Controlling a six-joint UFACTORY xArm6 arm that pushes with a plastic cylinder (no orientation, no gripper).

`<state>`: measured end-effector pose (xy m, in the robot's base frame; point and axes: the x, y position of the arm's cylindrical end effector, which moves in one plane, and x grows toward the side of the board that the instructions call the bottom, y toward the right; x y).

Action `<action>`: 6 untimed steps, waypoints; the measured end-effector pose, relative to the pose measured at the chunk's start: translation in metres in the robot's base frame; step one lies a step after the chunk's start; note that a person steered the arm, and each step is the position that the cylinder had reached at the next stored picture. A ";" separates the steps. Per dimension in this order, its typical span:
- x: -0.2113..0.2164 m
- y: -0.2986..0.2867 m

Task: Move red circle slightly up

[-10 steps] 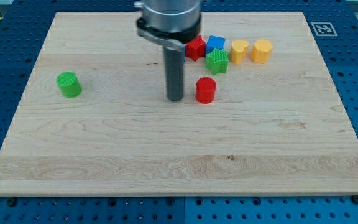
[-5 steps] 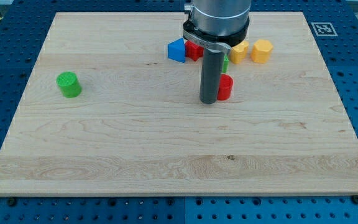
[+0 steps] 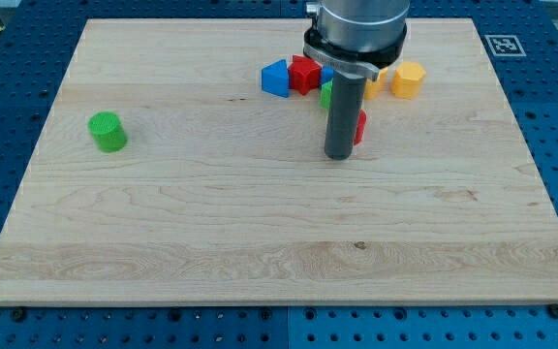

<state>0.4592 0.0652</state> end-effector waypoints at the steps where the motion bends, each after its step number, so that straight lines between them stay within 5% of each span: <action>1: 0.019 0.007; 4: -0.021 0.013; 6: 0.009 0.013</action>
